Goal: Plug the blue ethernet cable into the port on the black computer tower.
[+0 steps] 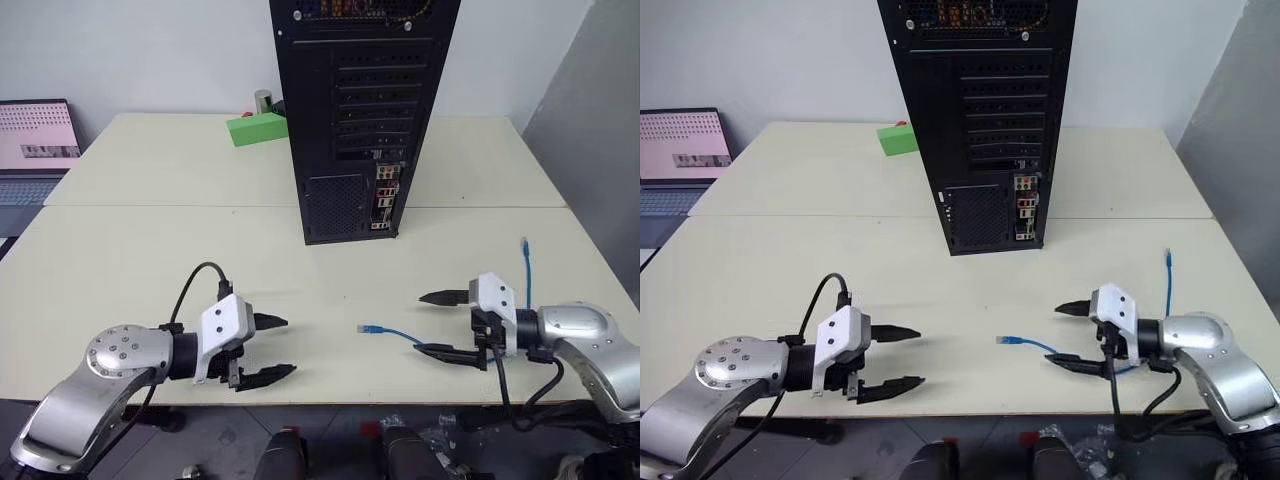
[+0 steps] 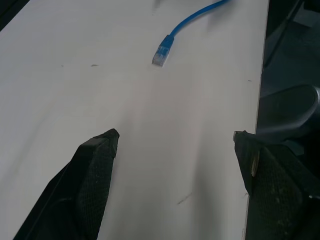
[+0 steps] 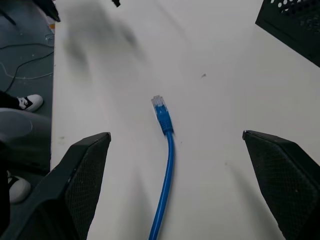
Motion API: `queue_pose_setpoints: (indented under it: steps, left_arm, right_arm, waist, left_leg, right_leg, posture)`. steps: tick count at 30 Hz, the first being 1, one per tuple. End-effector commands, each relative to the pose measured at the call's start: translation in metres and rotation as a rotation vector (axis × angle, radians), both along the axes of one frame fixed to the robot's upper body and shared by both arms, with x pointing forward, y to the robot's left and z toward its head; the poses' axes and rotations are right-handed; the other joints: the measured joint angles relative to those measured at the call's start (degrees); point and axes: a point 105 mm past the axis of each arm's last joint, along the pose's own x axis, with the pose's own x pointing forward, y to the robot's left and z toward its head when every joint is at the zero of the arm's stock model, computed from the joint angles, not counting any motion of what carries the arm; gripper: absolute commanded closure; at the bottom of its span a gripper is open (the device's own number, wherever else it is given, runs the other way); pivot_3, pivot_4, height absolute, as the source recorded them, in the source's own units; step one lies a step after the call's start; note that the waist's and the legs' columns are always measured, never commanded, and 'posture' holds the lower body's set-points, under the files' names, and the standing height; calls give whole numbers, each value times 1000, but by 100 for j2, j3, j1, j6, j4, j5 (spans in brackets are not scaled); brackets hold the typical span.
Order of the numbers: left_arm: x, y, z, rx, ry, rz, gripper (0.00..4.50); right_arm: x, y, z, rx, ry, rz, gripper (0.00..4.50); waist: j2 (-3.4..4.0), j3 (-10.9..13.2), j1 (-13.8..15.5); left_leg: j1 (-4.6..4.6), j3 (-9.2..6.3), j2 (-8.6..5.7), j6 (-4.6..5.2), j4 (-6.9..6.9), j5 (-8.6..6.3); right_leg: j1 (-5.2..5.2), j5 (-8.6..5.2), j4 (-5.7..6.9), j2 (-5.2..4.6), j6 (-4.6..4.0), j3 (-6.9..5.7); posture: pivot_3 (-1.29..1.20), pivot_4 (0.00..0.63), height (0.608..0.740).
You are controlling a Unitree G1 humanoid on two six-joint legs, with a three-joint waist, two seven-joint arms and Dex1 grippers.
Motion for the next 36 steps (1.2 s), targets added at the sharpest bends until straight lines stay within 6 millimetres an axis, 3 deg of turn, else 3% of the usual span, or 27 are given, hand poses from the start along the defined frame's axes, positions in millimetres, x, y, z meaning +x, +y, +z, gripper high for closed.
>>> queue_pose_setpoints:
  steps: [1,9,14,17,32,36]
  left_arm:
    - [-1,-7,3,15,-40,-27,575]
    - [2,-7,-2,49,-57,-40,575]
    - [3,-9,-2,50,-66,-40,575]
    - [4,-9,-2,50,-71,-44,575]
    - [16,-15,-4,20,-87,-47,575]
    - [24,-18,-5,6,-98,-52,575]
  right_arm:
    - [7,16,-6,2,-14,3,7]
    - [19,36,-32,-50,-38,48,7]
    - [20,32,-46,-136,-67,83,7]
    - [24,30,-50,-172,-94,87,517]
    - [25,32,-49,-200,-125,106,4254]
    - [26,40,-40,-187,-148,125,4444]
  waist:
    - [0,0,3]
    - [0,0,17]
    - [0,0,25]
    - [0,0,21]
    - [-1,-1,24]
    - [-1,-1,23]
  left_leg:
    - [0,0,0,0,0,0]
    - [-2,0,0,0,0,0]
    - [-2,0,0,0,0,0]
    - [0,1,1,0,0,0]
    - [2,-1,1,0,1,0]
    - [2,-2,1,0,2,0]
  right_leg:
    - [0,0,0,0,0,0]
    - [-4,2,0,0,-3,0]
    - [-4,2,0,0,-4,-1]
    - [-3,2,1,1,-4,-1]
    - [1,3,3,2,-6,-2]
    - [1,3,4,3,-6,-3]
  posture:
    - [0,150,740]
    - [0,150,740]
    - [0,150,740]
    - [0,150,740]
    - [0,150,740]
    - [0,150,740]
